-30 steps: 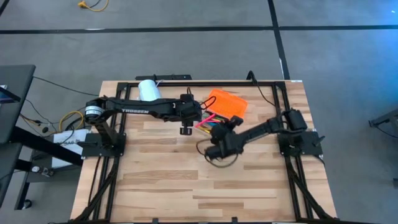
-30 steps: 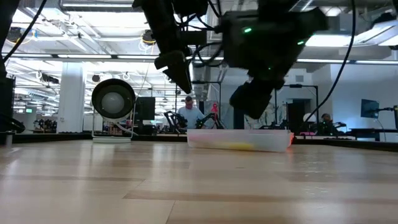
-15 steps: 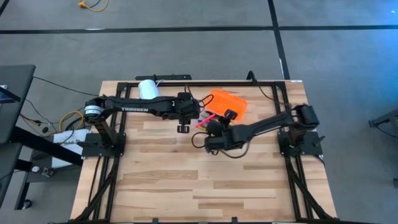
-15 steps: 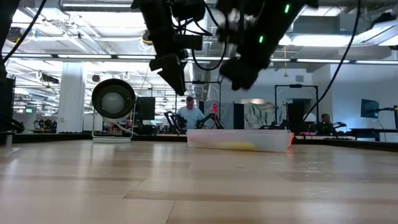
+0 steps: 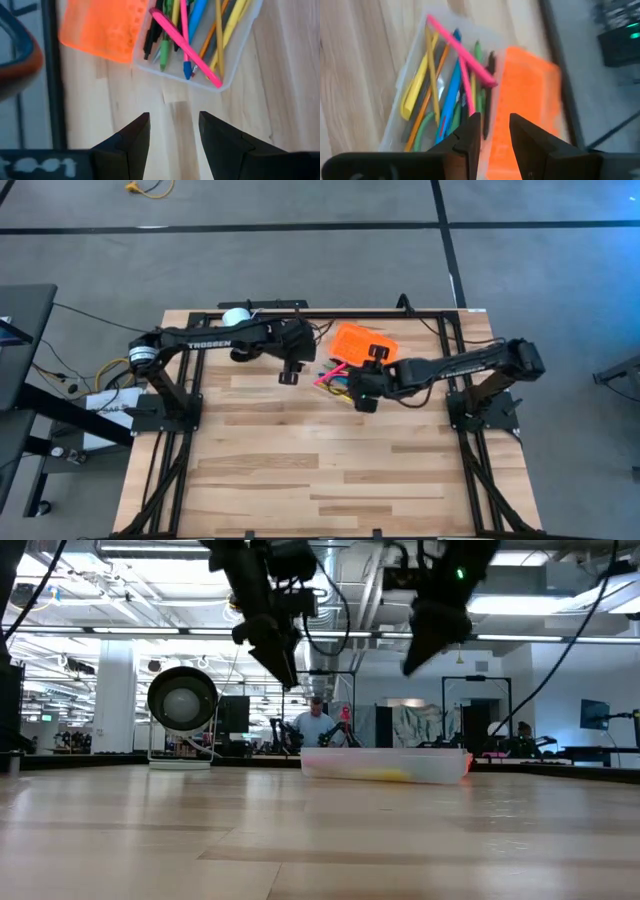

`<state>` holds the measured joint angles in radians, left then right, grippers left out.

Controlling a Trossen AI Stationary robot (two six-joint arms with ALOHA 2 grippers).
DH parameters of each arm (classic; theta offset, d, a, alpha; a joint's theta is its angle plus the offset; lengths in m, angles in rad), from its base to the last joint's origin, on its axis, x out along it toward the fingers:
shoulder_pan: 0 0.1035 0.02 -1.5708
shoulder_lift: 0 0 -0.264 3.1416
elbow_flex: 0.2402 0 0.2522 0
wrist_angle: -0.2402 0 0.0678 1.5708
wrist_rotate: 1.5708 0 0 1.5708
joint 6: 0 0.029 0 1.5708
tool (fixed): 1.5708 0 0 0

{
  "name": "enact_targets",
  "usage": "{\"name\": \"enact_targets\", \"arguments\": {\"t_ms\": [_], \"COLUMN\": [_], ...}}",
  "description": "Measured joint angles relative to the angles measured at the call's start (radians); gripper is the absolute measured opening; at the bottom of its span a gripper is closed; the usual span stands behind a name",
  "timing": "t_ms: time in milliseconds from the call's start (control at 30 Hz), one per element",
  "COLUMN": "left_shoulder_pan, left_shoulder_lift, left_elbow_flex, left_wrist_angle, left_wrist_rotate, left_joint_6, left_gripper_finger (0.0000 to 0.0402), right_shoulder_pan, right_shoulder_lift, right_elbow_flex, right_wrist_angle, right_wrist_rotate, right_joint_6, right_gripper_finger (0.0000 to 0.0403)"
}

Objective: Pick & place school supplies into a supply box
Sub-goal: Close the supply box

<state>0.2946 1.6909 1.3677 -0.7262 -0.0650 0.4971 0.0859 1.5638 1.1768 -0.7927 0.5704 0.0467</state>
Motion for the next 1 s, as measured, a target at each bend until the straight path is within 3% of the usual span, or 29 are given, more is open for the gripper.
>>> {"name": "enact_targets", "arguments": {"t_ms": [433, 633, 900, 1000], "left_shoulder_pan": [0.167, 0.212, 0.216, 0.199], "left_shoulder_lift": [0.0, 0.001, 0.001, 0.001], "left_elbow_flex": [-0.201, -0.259, -0.311, -0.352], "left_wrist_angle": [0.267, 0.374, 0.567, 0.662], "left_wrist_rotate": [0.308, 0.44, 0.588, 0.591], "left_joint_6": [0.042, 0.05, 0.036, 0.022], "left_gripper_finger": [0.0161, 0.0161, 0.0161, 0.0161], "right_shoulder_pan": [-0.129, -0.223, -0.295, -0.314], "right_shoulder_lift": [-0.177, -0.233, -0.216, -0.222], "right_elbow_flex": [-0.437, -0.538, -0.594, -0.612], "right_wrist_angle": [0.497, 0.609, 0.703, 0.745], "right_wrist_rotate": [-0.131, -0.23, -0.233, -0.232], "right_joint_6": [-0.153, -0.159, -0.159, -0.165], "right_gripper_finger": [0.0098, 0.0098, 0.0098, 0.0098]}}
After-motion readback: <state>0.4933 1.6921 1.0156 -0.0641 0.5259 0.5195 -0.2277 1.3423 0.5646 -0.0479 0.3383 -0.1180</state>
